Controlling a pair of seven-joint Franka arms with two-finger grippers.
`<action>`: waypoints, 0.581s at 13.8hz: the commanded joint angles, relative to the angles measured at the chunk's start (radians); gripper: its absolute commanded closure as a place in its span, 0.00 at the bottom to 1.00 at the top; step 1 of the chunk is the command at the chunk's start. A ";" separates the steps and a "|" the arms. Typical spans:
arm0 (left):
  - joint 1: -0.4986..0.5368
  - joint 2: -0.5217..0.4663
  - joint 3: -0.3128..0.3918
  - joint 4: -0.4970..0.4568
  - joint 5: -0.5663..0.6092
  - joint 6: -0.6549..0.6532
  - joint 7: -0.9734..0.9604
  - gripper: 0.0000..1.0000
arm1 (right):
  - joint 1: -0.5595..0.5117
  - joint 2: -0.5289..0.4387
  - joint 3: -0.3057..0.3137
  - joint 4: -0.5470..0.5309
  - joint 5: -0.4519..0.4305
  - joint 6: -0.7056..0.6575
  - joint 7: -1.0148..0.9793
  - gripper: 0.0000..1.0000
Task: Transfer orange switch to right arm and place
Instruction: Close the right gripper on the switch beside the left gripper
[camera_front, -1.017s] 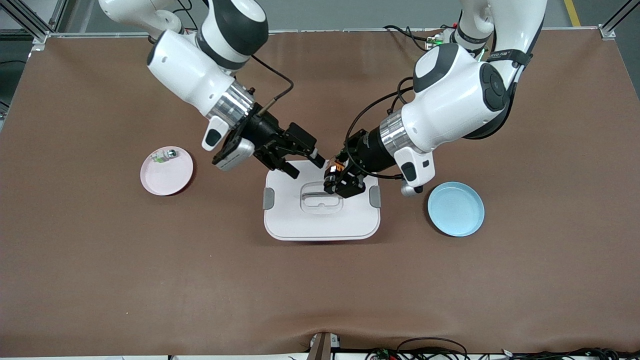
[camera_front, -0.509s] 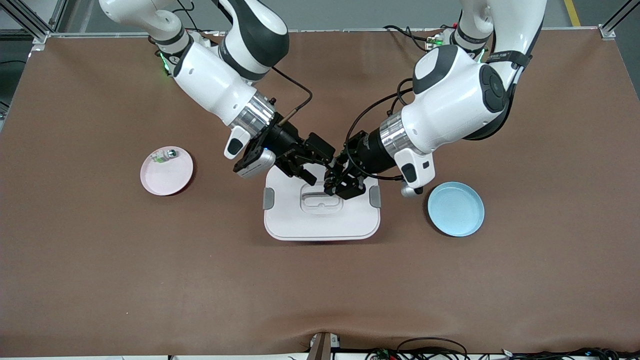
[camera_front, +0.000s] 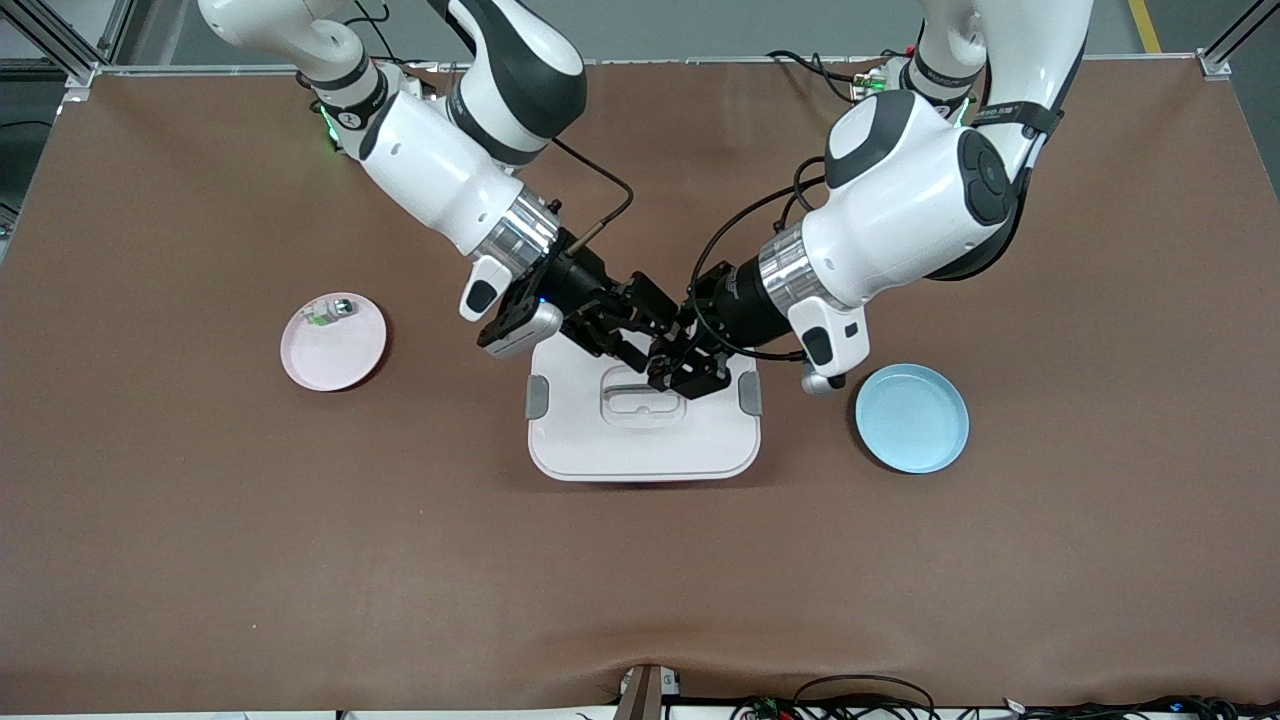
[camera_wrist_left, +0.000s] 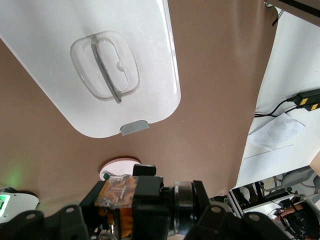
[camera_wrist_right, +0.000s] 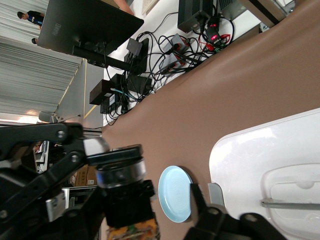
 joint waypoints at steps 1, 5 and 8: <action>-0.005 0.000 -0.003 0.013 -0.006 0.009 -0.014 0.83 | 0.021 0.016 -0.015 0.025 0.009 0.004 0.078 1.00; -0.013 0.001 -0.003 0.013 -0.006 0.009 -0.014 0.82 | 0.021 0.021 -0.015 0.036 0.001 0.004 0.097 1.00; -0.012 0.000 -0.003 0.013 -0.006 0.009 0.004 0.39 | 0.021 0.031 -0.013 0.042 0.000 0.002 0.095 1.00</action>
